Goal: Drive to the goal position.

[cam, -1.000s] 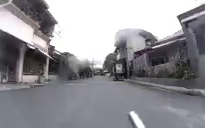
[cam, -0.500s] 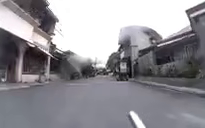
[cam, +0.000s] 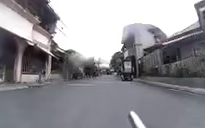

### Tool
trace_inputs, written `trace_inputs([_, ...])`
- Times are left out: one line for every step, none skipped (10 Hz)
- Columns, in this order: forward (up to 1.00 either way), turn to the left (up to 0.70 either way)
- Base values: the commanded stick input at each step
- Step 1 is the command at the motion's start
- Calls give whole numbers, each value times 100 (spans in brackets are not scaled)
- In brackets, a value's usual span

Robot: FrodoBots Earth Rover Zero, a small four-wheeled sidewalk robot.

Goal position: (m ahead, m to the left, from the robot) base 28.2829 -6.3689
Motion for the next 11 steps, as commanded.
trace_inputs([85,-8])
trace_inputs([85,-11])
trace_inputs([85,-14])
trace_inputs([85,-27])
trace_inputs([85,-33])
trace_inputs([85,-34])
trace_inputs([85,-34])
trace_inputs([85,-34])
trace_inputs([85,-34])
trace_inputs([85,-34])
trace_inputs([85,-30])
